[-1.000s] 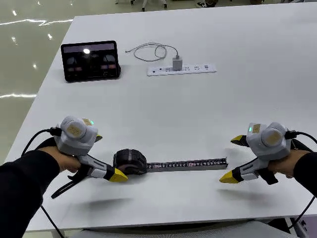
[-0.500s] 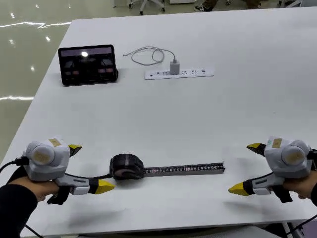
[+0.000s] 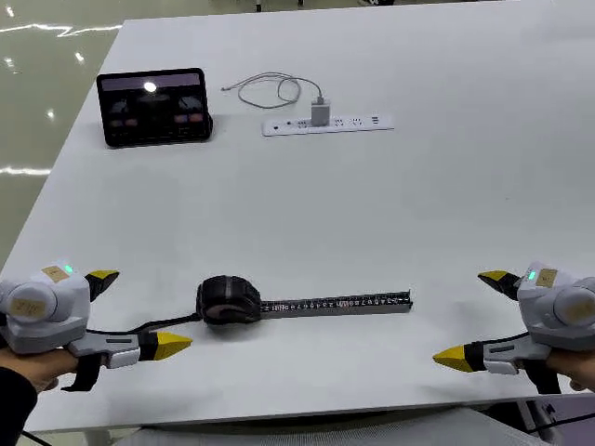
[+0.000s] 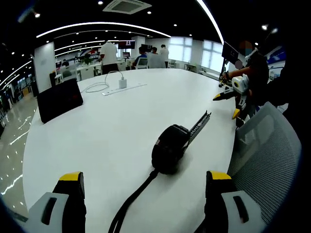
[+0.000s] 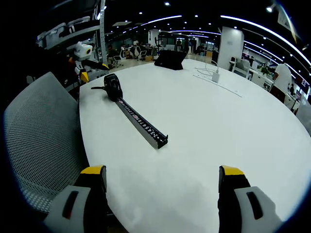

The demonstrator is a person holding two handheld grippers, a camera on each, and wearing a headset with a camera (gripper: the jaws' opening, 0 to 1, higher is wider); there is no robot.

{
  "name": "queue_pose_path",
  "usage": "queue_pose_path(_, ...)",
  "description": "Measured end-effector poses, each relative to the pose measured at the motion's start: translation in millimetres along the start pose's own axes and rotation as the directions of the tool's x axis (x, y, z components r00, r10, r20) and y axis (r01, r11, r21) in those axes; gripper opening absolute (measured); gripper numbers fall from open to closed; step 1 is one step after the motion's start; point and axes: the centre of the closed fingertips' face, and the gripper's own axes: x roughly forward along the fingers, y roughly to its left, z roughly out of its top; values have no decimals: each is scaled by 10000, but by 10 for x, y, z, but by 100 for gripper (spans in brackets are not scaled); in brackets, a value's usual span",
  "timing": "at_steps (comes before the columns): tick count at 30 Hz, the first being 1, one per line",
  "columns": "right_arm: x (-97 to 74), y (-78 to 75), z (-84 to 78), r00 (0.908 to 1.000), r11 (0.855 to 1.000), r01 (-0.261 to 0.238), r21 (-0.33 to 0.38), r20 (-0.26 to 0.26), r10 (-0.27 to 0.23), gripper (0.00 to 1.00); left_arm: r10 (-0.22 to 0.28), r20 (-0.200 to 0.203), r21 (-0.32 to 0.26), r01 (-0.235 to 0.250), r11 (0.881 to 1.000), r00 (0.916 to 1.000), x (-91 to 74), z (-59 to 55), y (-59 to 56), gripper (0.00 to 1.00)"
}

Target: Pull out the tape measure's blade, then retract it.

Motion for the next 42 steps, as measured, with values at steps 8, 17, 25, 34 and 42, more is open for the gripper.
queue_pose_path(8, -88, -10, -126, 9994, 9992, 265, 299, 222, -272, 93, 154, 125, -165, -152, 9997, 9998, -14, -35, -116, 100)
queue_pose_path(17, -252, -40, -102, 9975, 9971, 471, 604, 499, -501, 95, 357, 127, -390, -351, 9986, 9993, -113, -101, -117, 100)
queue_pose_path(25, -286, -7, -79, 9975, 9982, 433, 404, 533, -454, 100, 451, 111, -383, -446, 9983, 9989, -141, -124, -87, 100)
queue_pose_path(34, -310, -57, -125, 9983, 9972, 440, 613, 355, -462, 100, 342, -63, -244, -344, 9991, 9994, -108, -108, -98, 100)
queue_pose_path(42, -343, -67, -80, 9977, 9975, 553, 436, 367, -570, 100, 342, -174, -257, -346, 9991, 9993, -105, -81, -118, 100)
